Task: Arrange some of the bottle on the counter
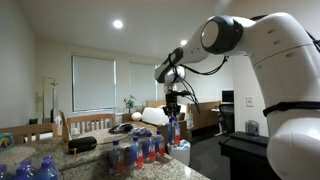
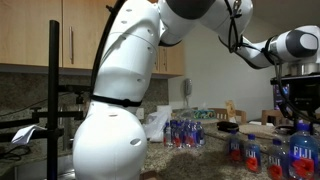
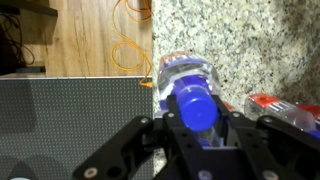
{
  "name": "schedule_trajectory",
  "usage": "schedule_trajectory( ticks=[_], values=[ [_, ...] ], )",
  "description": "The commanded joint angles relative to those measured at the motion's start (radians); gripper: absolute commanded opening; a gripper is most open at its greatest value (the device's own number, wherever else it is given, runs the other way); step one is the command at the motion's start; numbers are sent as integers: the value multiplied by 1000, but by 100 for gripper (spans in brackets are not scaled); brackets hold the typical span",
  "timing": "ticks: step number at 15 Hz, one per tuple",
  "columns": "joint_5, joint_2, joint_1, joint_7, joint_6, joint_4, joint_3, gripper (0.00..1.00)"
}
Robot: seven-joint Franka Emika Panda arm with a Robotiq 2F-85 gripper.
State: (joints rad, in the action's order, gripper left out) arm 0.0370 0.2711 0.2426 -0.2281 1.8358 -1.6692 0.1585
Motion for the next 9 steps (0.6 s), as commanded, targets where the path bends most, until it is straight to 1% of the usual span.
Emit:
schedule_trajectory(
  ticks=[1, 4, 7, 9],
  values=[
    [62, -40, -14, 138, 149, -100, -2, 14],
    [32, -55, -31, 236, 202, -154, 8, 14],
    [19, -70, -47, 290, 231, -201, 7, 14],
    [11, -68, -55, 303, 240, -217, 4, 14]
  ],
)
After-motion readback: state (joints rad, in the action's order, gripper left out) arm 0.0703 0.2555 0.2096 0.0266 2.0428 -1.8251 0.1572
